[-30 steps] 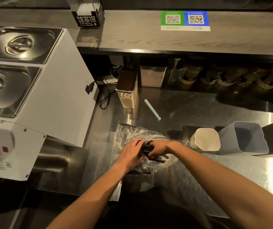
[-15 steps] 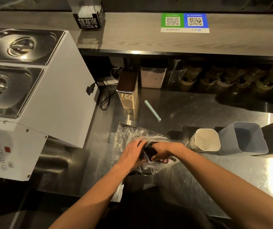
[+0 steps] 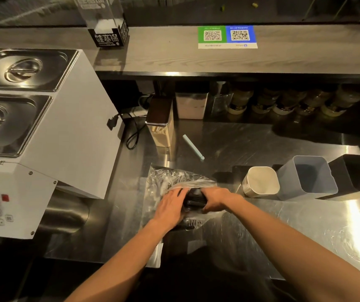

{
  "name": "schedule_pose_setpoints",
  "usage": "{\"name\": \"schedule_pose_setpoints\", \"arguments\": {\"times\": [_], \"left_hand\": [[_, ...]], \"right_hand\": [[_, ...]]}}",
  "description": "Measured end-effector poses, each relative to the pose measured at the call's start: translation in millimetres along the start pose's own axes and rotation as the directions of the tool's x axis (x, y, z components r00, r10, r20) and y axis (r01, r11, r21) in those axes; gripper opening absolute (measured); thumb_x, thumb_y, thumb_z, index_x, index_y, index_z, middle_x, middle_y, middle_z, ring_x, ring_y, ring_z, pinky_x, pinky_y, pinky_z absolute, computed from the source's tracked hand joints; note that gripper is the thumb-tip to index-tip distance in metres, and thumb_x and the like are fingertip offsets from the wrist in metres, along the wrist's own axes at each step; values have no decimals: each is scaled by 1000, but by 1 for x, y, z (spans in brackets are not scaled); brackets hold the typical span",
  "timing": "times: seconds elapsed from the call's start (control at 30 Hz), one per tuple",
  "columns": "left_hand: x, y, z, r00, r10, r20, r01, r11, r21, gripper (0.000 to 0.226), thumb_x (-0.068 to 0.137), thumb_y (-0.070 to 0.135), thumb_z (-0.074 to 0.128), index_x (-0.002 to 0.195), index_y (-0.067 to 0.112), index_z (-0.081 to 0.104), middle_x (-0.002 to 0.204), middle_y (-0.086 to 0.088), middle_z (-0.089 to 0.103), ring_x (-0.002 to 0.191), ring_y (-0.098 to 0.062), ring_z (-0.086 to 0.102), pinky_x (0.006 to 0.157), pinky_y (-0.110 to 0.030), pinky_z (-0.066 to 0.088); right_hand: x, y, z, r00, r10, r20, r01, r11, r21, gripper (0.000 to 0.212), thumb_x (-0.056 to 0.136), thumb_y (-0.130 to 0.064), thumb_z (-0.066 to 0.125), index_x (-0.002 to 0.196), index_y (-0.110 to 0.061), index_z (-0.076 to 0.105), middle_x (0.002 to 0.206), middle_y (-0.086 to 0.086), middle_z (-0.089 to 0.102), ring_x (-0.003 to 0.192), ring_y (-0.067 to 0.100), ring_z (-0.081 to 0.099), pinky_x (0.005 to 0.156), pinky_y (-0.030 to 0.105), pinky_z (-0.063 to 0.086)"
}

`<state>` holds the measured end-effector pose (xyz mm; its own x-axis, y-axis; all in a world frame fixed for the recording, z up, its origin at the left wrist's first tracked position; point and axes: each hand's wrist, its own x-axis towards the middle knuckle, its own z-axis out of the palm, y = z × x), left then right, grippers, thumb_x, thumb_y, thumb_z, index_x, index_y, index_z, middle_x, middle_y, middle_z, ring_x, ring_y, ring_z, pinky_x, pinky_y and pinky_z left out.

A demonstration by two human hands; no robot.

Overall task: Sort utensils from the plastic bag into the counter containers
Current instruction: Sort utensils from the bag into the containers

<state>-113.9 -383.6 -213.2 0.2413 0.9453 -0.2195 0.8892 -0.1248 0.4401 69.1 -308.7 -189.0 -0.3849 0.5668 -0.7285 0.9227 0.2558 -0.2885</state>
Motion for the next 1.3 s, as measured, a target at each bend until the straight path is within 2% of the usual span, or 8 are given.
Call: {"name": "schedule_pose_setpoints", "arguments": {"times": [0.1,0.23,0.33,0.57,0.7,0.9,1.03,1.3], "left_hand": [[-1,-1,-2,999,-35,1,35,999,-19,61,89,10,66,145,21,45,146,-3,47,137,-22,43,114,-37,38],[-1,-2,-6,998,-55,19,56,998,-32,59,86,11,68,141,23,48,145,0,46,135,-20,45,107,-39,45],[-3,0,-8,996,-75,42,76,996,-42,64,83,20,73,141,25,46,145,1,45,134,-20,46,103,-41,48],[-3,0,-7,993,-114,-13,114,993,-24,72,80,19,77,143,22,45,144,-3,51,134,-24,45,114,-35,36],[3,14,-14,979,-204,-29,201,976,-79,78,79,17,78,147,21,40,146,-2,47,136,-23,42,117,-37,33],[20,33,-15,943,-332,23,318,877,-360,72,80,1,64,146,21,42,146,-2,46,136,-23,42,114,-41,39],[28,41,-16,905,-425,18,369,765,-528,51,94,4,51,140,25,50,141,3,52,132,-18,48,111,-42,43],[34,75,-21,914,-382,-137,170,665,-727,28,106,26,44,125,25,64,120,7,67,114,-8,60,98,-27,48]], "right_hand": [[2,-8,5,1000,5,-2,-5,1000,8,49,75,-51,77,114,-24,62,108,-1,68,98,21,64,90,39,54],[3,-19,7,999,29,-19,-29,1000,-11,30,79,-38,71,103,-20,66,96,4,70,86,22,67,79,35,58],[4,-26,10,1000,16,-15,-16,1000,15,31,83,-33,69,109,-19,63,102,6,69,91,23,67,81,35,57],[-5,-5,8,996,-45,-83,29,983,-184,36,92,-41,59,120,-19,60,115,6,67,104,28,64,83,36,50],[-21,21,-6,994,-50,-95,34,985,-170,36,95,-41,59,123,-19,58,119,5,65,106,26,63,81,32,48],[-45,58,-15,998,-49,-45,55,987,152,18,92,-34,64,109,-29,59,103,-1,65,89,17,59,79,30,48],[-62,76,-16,996,-81,48,47,872,488,10,94,-31,65,100,-32,56,91,5,62,75,14,56,63,23,48],[-82,98,-18,981,-180,74,58,634,771,13,100,-26,60,100,-15,53,73,2,51,59,9,45,55,22,42]]}}
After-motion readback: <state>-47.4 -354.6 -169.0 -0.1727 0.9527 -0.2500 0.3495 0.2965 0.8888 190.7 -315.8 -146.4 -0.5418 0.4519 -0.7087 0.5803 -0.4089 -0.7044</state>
